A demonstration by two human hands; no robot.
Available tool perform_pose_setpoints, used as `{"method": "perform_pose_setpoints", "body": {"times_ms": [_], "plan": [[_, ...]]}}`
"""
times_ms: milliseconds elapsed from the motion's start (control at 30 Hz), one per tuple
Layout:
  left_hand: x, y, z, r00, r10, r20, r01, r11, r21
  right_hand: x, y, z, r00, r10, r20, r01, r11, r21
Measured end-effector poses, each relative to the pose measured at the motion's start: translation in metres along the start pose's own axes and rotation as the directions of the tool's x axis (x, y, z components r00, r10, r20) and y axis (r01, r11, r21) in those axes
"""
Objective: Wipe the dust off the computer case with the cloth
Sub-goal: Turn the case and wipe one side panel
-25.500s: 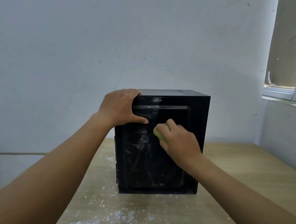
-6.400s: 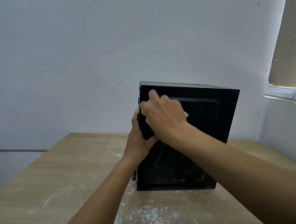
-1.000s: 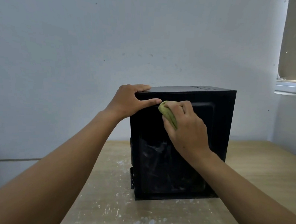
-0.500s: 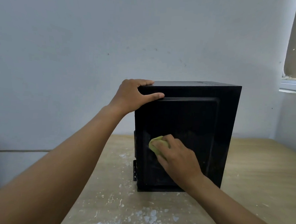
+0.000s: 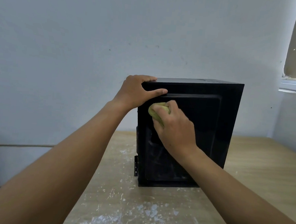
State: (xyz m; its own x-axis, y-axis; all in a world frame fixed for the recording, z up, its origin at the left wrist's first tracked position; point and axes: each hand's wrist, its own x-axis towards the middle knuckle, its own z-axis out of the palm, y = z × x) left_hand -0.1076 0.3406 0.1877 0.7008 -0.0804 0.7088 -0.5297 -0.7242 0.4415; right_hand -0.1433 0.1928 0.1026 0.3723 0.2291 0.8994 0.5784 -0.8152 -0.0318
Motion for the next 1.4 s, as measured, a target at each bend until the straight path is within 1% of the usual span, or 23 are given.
{"method": "perform_pose_setpoints", "body": {"times_ms": [200,300,367,433,533,667,767,867,1000,1100,1233,1400], "plan": [[0.001,-0.003,0.001,1.000,0.011,-0.002,-0.011,1.000,-0.010,-0.040,-0.006,0.022,0.998,-0.046,0.048,0.049,0.997,-0.056],[0.000,-0.003,0.001,1.000,0.019,-0.002,-0.019,1.000,-0.008,-0.058,-0.007,0.029,0.992,-0.052,0.114,0.062,0.995,-0.080],[0.000,-0.004,0.001,1.000,0.017,0.002,-0.017,1.000,-0.010,-0.065,-0.008,0.031,0.987,-0.041,0.157,0.055,0.995,-0.083],[0.001,-0.004,0.002,1.000,0.015,0.000,-0.015,1.000,-0.013,-0.064,-0.008,0.029,0.986,-0.025,0.166,0.037,0.997,-0.066],[0.001,-0.004,0.002,1.000,0.013,0.002,-0.013,1.000,-0.012,-0.055,-0.010,0.025,0.989,0.000,0.146,0.004,1.000,-0.030],[0.001,-0.003,0.002,1.000,0.001,0.004,-0.001,1.000,-0.023,-0.024,-0.017,0.015,0.998,0.034,0.056,-0.033,0.999,-0.012],[0.002,-0.003,0.003,1.000,0.005,0.001,-0.005,1.000,-0.004,0.004,-0.020,0.012,0.999,0.050,-0.010,-0.051,0.997,-0.065],[0.001,-0.003,0.002,1.000,0.013,-0.003,-0.013,1.000,0.004,0.013,-0.025,0.013,1.000,0.009,-0.014,-0.012,0.983,-0.181],[0.001,-0.003,0.001,1.000,0.022,-0.006,-0.022,1.000,0.007,0.001,-0.030,0.016,0.998,-0.046,0.042,0.055,0.969,-0.242],[0.001,-0.003,0.001,1.000,0.028,-0.006,-0.028,1.000,0.013,-0.015,-0.032,0.021,0.992,-0.056,0.111,0.085,0.956,-0.282],[0.000,-0.002,0.001,0.999,0.033,-0.003,-0.033,0.999,0.011,-0.038,-0.034,0.030,0.973,-0.037,0.228,0.102,0.954,-0.283],[0.000,-0.002,0.000,0.999,0.032,-0.001,-0.032,0.999,0.006,-0.056,-0.036,0.031,0.926,-0.046,0.376,0.144,0.960,-0.239]]}}
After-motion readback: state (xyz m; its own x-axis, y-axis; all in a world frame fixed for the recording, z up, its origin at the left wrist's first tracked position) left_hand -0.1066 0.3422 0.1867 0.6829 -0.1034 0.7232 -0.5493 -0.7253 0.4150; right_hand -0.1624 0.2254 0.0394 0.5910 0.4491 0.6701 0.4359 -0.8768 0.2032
